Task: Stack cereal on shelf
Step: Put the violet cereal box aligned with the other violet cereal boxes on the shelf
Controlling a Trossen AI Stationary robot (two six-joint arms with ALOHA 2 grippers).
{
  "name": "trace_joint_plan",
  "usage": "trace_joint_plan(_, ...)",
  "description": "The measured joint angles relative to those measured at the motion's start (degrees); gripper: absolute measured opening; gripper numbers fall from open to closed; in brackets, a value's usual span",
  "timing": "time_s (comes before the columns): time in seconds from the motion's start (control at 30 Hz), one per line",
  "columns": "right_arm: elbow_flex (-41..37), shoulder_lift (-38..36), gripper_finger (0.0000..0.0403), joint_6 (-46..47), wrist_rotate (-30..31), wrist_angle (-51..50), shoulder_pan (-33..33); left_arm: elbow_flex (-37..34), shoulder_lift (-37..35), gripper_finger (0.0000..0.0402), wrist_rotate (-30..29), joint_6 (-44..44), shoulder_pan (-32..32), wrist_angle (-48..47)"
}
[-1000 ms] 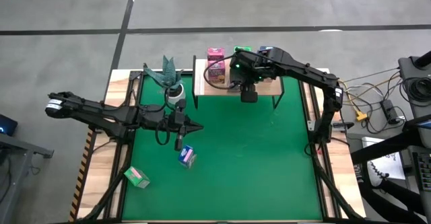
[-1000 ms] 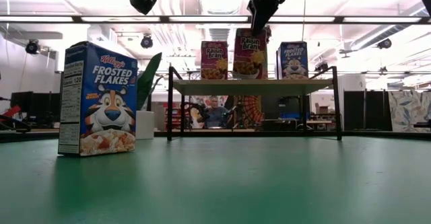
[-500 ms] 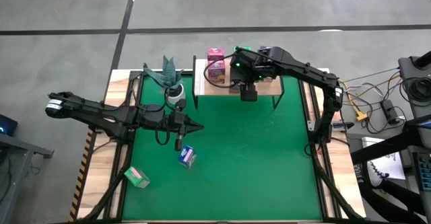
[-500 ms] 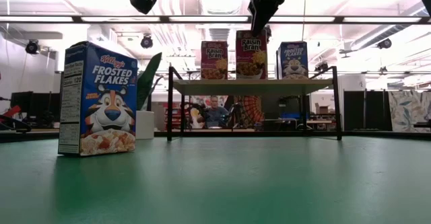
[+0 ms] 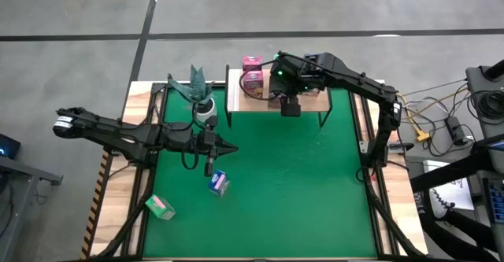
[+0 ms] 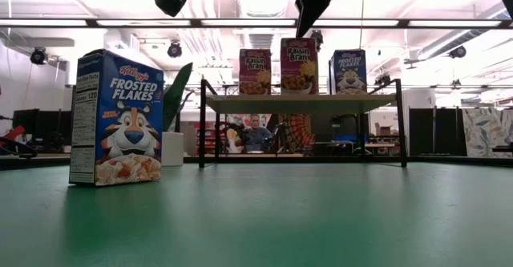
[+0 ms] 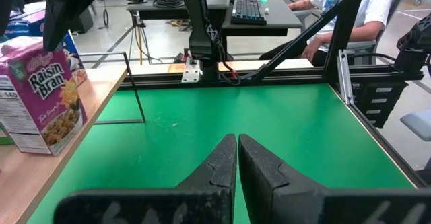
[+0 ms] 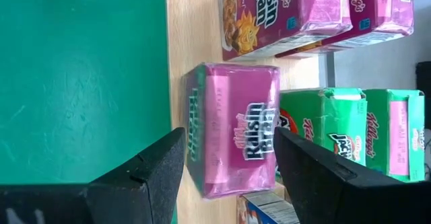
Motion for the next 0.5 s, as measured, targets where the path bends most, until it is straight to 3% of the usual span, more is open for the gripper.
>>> trace_joint_plan(0.23, 0.30, -0.16, 0.0216, 0.41, -0.02, -0.17, 0.02, 0.00, 0.00, 0.0000, 0.00, -0.01, 0.00, 0.00)
trace_joint_plan(0.5, 5.69, -0.52, 0.0203, 3.30, -0.07, -4.12, 0.42, 0.00, 0.00, 0.0000, 0.00, 0.17, 0.00, 0.00)
